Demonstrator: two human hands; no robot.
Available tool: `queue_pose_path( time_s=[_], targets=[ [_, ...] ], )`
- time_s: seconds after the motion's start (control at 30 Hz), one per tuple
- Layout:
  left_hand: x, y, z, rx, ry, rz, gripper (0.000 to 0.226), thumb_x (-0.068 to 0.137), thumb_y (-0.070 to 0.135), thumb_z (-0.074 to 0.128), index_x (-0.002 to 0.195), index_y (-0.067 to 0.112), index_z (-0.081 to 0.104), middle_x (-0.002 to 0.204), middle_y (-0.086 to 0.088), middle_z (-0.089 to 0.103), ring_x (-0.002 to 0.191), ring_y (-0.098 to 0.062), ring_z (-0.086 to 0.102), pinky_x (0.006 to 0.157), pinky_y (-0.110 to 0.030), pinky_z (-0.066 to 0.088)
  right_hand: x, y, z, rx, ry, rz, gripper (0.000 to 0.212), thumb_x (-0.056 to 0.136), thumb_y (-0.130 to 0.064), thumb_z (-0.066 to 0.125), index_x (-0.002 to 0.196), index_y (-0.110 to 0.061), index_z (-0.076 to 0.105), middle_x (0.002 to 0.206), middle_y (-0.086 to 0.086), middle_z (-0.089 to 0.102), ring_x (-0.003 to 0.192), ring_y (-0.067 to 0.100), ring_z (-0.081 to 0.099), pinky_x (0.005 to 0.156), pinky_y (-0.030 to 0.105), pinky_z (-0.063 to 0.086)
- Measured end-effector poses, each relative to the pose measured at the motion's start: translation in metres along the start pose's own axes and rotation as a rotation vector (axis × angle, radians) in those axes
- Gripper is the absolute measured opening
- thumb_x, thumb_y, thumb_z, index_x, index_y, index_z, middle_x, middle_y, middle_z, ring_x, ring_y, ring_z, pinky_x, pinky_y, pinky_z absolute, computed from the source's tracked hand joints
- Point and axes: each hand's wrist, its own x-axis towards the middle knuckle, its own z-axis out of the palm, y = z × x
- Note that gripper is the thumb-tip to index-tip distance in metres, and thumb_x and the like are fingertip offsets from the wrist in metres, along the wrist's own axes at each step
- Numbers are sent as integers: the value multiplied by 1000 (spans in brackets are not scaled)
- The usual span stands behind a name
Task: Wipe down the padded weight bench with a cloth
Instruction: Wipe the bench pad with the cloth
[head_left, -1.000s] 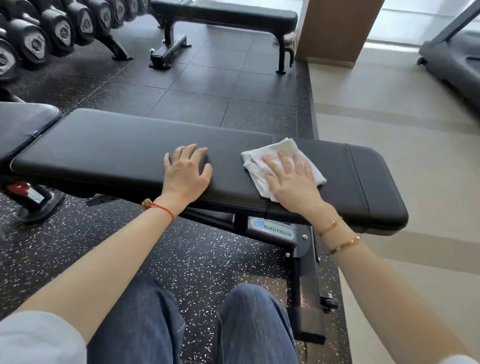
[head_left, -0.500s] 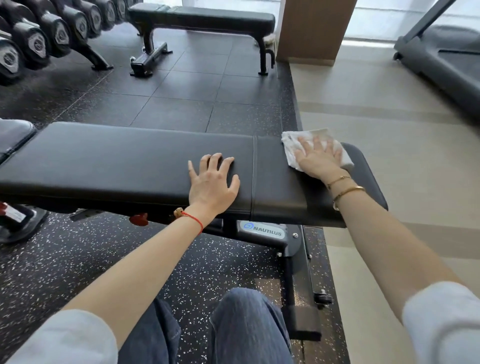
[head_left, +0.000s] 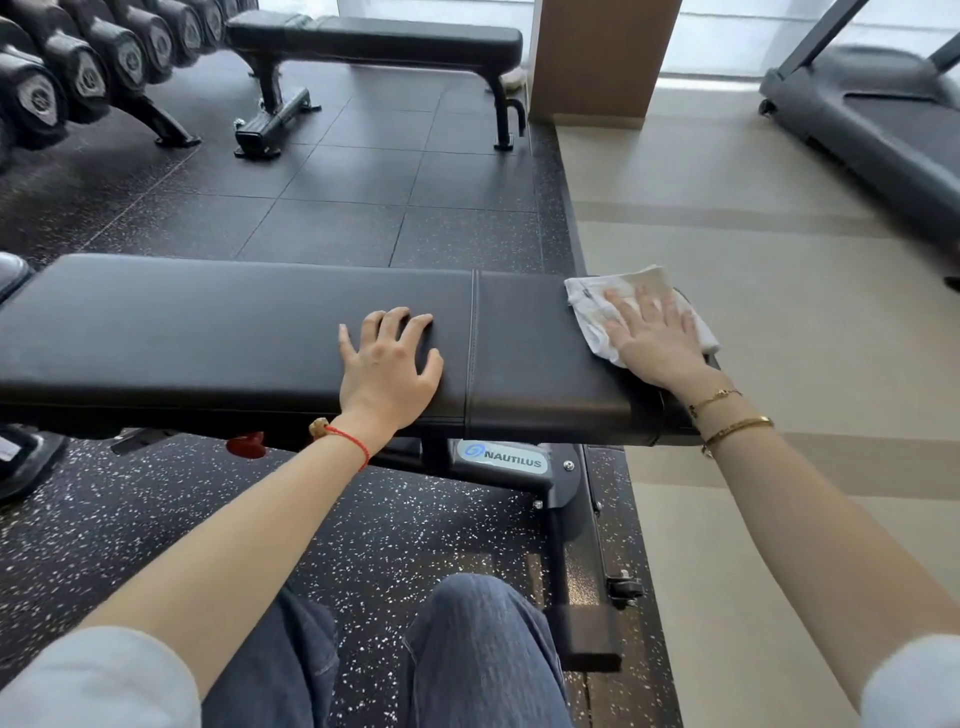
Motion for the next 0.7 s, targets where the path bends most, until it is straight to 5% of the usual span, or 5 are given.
queue_pose_path(
  time_s=[0.37,0.7],
  targets=[
    [-1,1,-3,6,-44,-1,49,96,42,42,143,30,42,151,0,39,142,-24,26,117,-63,12,-70,-27,31,-98,89,-205,52,102,-49,13,152,-50,1,166,-2,-1,151,30,-3,120,50,-8],
    [-6,-34,-20,-39,13,-44,47,94,20,46,142,20,47,152,-4,40,146,-24,24,119,-61,4,-29,-153,42,-46,-13,-352,52,103,-49,16,154,-45,7,166,1,-4,150,36,-10,118,54,-11]
  ],
)
